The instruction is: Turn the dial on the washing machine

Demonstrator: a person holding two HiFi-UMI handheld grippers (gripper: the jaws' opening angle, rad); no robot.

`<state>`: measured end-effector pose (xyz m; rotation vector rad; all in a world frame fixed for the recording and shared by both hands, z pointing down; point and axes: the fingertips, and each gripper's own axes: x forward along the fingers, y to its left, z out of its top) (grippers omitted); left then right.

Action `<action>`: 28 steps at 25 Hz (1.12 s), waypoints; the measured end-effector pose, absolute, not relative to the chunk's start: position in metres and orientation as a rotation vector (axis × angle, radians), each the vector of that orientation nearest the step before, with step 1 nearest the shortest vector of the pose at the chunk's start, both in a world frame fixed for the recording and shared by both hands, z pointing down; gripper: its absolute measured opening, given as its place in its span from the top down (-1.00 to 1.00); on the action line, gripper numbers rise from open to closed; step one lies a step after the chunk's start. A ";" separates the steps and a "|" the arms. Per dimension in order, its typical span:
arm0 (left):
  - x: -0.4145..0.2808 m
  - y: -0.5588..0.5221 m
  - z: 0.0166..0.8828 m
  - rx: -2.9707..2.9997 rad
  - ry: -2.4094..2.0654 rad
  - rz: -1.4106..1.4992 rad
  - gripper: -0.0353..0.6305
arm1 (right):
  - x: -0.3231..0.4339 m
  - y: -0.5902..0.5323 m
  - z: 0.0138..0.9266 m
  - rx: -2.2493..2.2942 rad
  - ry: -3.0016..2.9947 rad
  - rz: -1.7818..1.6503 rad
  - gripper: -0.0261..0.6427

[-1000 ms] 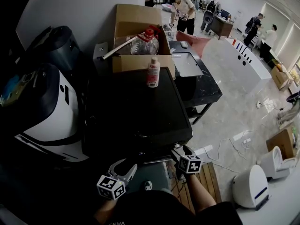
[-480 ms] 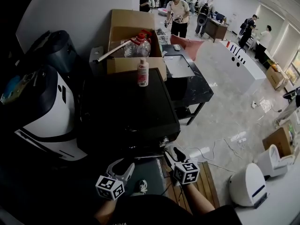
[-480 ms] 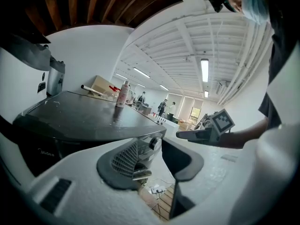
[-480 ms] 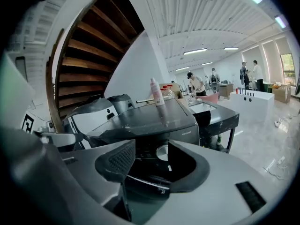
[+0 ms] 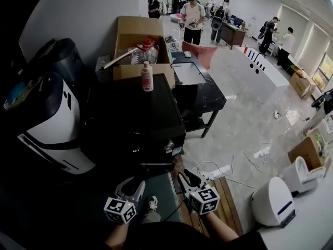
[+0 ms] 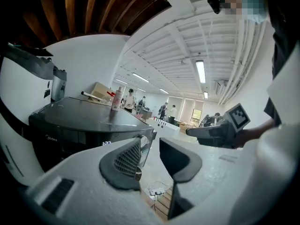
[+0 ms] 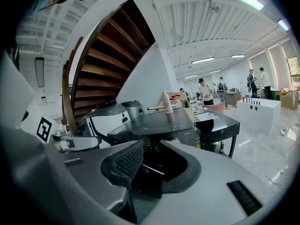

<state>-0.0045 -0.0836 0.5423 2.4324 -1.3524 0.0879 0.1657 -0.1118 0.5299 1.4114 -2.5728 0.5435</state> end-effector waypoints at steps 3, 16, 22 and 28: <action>0.006 -0.058 0.540 2.438 -1.377 0.081 0.54 | 0.172 -0.084 0.524 1.395 -2.595 0.514 0.74; 0.030 0.024 0.538 2.443 -1.453 0.101 0.86 | 0.187 -0.003 0.514 1.332 -2.660 0.502 0.93; 0.036 0.051 0.544 2.435 -1.454 0.107 0.86 | 0.195 0.019 0.514 1.348 -2.652 0.460 0.93; 0.041 0.068 0.545 2.435 -1.464 0.118 0.86 | 0.204 0.032 0.514 1.353 -2.643 0.440 0.93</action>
